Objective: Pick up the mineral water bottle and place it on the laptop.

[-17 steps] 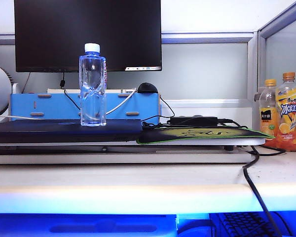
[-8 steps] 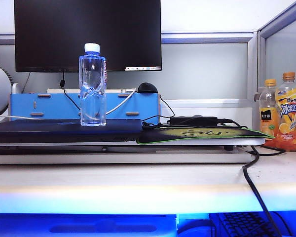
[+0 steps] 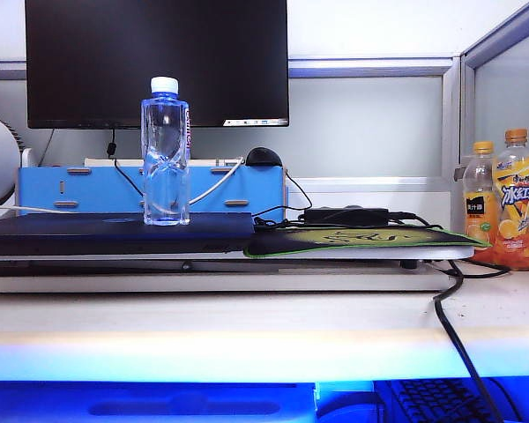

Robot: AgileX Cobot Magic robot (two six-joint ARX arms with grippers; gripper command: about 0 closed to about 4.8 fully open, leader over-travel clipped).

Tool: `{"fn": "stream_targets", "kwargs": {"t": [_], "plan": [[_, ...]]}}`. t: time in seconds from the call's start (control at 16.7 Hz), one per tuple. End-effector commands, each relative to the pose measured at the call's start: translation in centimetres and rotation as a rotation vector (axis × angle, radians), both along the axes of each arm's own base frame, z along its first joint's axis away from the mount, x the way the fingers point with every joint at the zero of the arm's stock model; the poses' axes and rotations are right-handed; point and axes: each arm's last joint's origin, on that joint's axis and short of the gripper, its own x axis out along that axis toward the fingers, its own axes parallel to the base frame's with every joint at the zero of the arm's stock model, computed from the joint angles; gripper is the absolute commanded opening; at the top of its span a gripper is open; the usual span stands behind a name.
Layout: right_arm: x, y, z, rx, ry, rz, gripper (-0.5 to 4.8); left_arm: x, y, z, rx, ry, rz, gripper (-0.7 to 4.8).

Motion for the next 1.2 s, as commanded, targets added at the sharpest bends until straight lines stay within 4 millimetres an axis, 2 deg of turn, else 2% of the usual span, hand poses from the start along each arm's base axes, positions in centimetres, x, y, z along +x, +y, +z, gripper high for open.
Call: {"fn": "stream_targets", "kwargs": {"t": [0.06, 0.54, 0.84, 1.2], "plan": [[0.5, -0.4, -1.4, 0.01, 0.038, -0.046, -0.01, 0.0, 0.0, 0.0, 0.001, -0.003, -0.004, -0.02], [1.6, -0.5, -6.5, 0.001, 0.19, -0.079, -0.01, 0.0, 0.0, 0.0, 0.001, -0.003, -0.004, -0.02], [1.6, -0.7, -6.5, 0.045, 0.192, -0.153, -0.01, 0.0, 0.0, 0.0, 0.001, -0.003, -0.004, -0.02], [1.6, -0.7, -6.5, 0.045, 0.19, -0.148, 0.0, 0.0, 0.0, 0.0, 0.001, -0.003, -0.004, -0.02]]}}
